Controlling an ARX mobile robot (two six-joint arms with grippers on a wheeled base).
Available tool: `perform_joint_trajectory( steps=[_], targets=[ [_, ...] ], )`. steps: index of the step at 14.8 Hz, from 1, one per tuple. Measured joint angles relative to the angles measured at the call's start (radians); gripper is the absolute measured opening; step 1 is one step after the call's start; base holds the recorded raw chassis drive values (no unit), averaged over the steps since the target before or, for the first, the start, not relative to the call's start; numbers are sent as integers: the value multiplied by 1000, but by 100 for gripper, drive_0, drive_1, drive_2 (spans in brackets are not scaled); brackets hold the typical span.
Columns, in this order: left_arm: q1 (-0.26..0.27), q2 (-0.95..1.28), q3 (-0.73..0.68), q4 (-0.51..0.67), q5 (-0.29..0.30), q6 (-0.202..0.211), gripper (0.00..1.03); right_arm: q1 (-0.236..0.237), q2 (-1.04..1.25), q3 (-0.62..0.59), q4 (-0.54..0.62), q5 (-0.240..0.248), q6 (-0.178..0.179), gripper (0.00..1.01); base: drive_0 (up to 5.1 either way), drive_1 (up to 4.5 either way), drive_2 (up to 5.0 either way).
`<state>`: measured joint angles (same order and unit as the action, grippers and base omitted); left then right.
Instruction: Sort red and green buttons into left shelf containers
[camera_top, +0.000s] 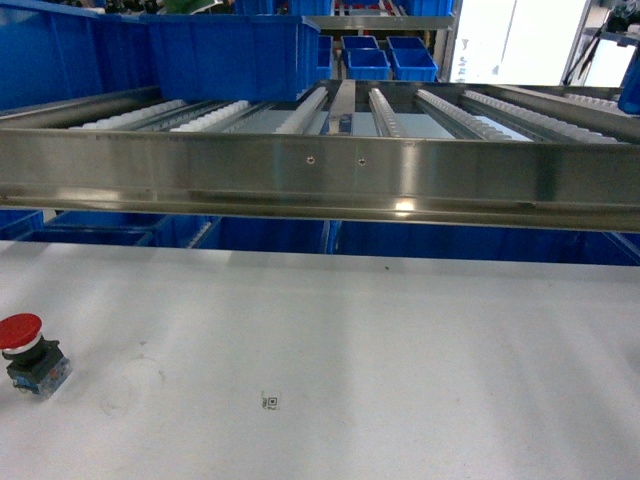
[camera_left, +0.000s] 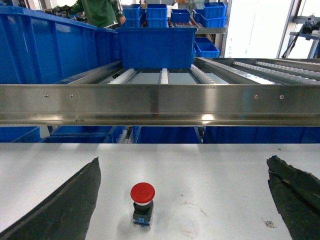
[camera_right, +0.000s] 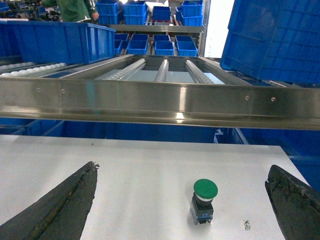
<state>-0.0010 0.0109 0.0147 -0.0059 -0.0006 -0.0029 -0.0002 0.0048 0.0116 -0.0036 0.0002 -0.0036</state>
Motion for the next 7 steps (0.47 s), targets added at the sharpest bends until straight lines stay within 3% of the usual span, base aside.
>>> perform_joint_trajectory(
  steps=[7],
  targets=[
    [0,0,0,0,0,2,98,0,0,0,0,0,0,98,0,0,0]
  ],
)
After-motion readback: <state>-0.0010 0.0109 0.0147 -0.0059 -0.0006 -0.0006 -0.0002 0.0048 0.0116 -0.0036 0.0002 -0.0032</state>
